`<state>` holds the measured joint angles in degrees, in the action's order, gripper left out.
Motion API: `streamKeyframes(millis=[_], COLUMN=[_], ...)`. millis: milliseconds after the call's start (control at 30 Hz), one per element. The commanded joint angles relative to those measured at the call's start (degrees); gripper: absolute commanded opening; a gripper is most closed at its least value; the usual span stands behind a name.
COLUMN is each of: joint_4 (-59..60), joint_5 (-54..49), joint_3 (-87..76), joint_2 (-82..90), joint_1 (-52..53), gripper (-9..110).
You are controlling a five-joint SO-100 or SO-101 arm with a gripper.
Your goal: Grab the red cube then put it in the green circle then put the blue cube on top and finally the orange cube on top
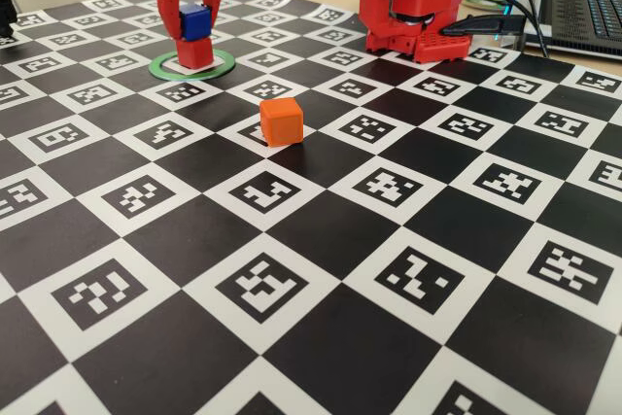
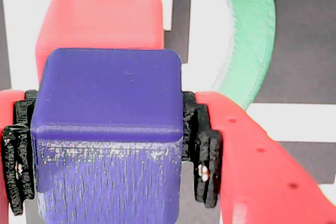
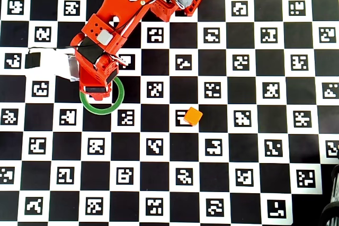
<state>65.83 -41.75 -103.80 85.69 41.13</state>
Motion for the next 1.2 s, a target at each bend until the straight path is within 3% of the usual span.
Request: streamKeyframes(millis=[0, 200, 500, 833, 1167], joint_4=[-0.79, -0.79, 4.39, 27.86, 37.97], joint_5=[0.18, 0.09, 2.29, 4.75, 19.16], joint_3=[0.44, 0.35, 5.89, 34.63, 43.59], joint_2=[5.27, 5.27, 6.33, 6.50, 4.13], joint_1=[-0.44, -0.44, -0.26, -1.58, -17.75], gripper=[14, 33, 35, 35, 36])
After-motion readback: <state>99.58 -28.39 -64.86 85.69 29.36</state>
